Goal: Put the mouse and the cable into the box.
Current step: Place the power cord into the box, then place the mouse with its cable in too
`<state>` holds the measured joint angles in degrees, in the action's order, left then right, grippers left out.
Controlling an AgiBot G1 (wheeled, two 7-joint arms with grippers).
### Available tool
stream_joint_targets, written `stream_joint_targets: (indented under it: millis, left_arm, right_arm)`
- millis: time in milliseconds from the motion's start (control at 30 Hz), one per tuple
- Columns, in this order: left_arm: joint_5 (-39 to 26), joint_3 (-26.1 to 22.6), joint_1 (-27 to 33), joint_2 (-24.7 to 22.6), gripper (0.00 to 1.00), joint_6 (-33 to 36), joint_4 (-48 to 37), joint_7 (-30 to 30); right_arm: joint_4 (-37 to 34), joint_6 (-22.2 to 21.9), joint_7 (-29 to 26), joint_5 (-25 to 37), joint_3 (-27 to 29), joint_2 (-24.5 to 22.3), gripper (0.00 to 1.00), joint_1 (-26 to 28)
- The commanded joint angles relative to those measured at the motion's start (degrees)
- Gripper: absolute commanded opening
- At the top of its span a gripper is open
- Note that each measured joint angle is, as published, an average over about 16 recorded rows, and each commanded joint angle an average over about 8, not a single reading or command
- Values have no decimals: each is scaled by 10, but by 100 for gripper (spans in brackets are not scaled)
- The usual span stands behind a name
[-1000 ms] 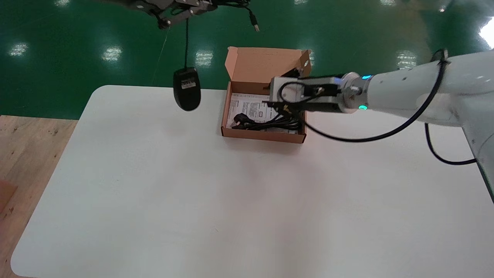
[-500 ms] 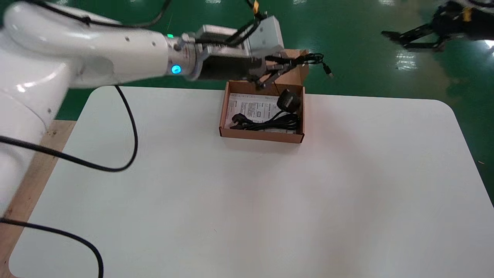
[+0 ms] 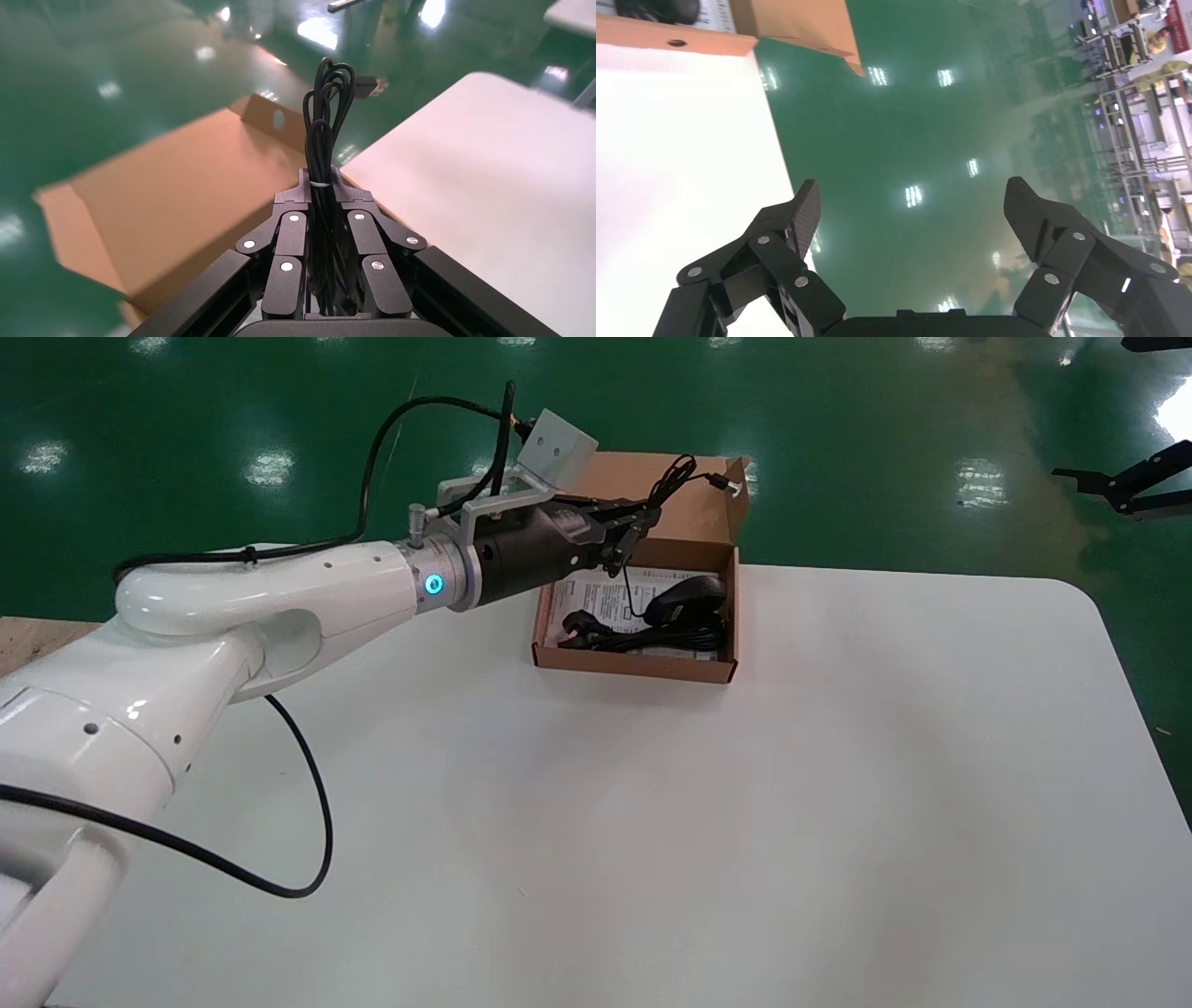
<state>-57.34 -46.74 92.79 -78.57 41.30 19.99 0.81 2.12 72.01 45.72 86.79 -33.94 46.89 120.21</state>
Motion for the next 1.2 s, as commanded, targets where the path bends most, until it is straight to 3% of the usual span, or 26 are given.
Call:
stream_joint_targets:
  millis: [33,100,133,367,400,833,1200]
  left_arm:
    - [21,-9,-7,0,0,-7,-6,28]
    - [33,-22,-13,1,0,-14,-15,61]
    - [37,-29,-15,1,6,-18,-20,77]
    - [40,-77,-15,2,93,-35,-30,149]
    - [41,-82,-14,2,100,-37,-30,155]
    - [45,-94,-16,8,100,-38,-22,168]
    - [63,-30,-63,75,100,38,67,157]
  right_arm:
    - [-3,9,1,2,-1,-5,100,1]
    - [-4,18,1,2,-2,-7,100,2]
    - [-5,23,1,3,-2,-7,100,3]
    - [-8,58,-2,5,-4,-8,100,5]
    - [-8,63,-3,5,-4,-9,100,6]
    - [0,82,-13,-3,-1,-11,100,-5]
    - [118,91,-104,-76,29,-29,100,-101]
